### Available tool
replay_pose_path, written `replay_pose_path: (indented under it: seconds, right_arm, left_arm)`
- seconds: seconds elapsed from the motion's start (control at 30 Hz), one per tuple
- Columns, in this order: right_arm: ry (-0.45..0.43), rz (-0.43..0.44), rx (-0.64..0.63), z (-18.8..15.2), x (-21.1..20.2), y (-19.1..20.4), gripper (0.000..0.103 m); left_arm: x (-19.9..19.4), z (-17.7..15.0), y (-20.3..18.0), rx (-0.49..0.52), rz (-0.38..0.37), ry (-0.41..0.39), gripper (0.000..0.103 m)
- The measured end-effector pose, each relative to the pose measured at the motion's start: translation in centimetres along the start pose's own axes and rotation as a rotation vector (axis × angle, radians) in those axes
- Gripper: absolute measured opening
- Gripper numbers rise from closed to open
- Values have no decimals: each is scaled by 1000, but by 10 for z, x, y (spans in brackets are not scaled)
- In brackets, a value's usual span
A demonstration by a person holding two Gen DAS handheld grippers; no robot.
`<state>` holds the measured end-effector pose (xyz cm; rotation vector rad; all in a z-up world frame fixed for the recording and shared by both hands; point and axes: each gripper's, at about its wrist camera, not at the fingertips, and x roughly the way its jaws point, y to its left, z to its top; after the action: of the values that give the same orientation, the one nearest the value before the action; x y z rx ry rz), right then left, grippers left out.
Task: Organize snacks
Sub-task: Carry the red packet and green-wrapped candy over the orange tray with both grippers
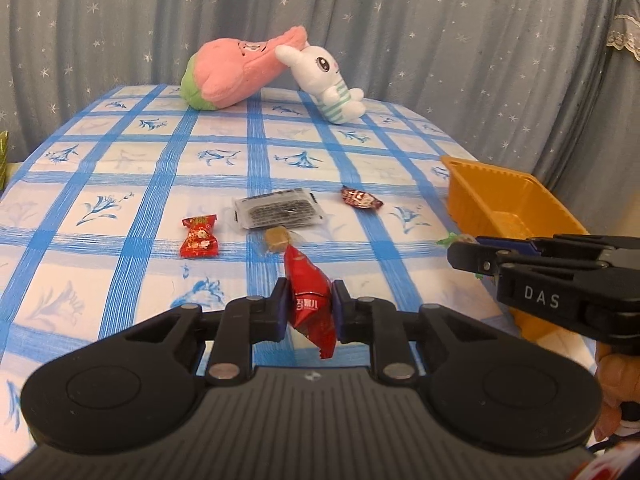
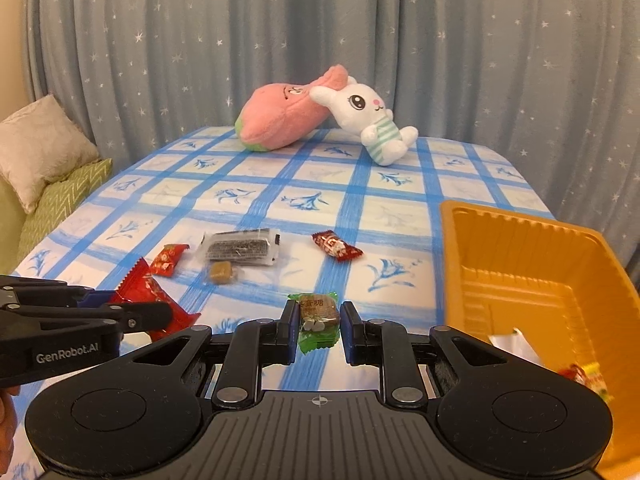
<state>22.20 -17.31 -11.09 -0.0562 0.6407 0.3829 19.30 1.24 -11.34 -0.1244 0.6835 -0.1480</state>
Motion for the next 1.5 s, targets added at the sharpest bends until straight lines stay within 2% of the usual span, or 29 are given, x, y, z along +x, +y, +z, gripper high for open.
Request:
replay_pose_path:
  seconds: [0.43,0.77,1.1,1.5]
  right_arm:
    - [-35,-52,19,-17,-68,-20,22]
    - [-65,-124,90,-20,-108,-59,22]
    - [-99,-206,154,-18,-130,-116,22]
    - [-104,-215,155,-7,-124,-169,22]
  left_arm:
    - [-49,-11,-54,11,-54,-20,19]
    - [-59,6,-108,67,-120,-51,19]
    - [-42,28,-158,133,-178,-63,19]
    - [2,36,-199,203,-220,-25,19]
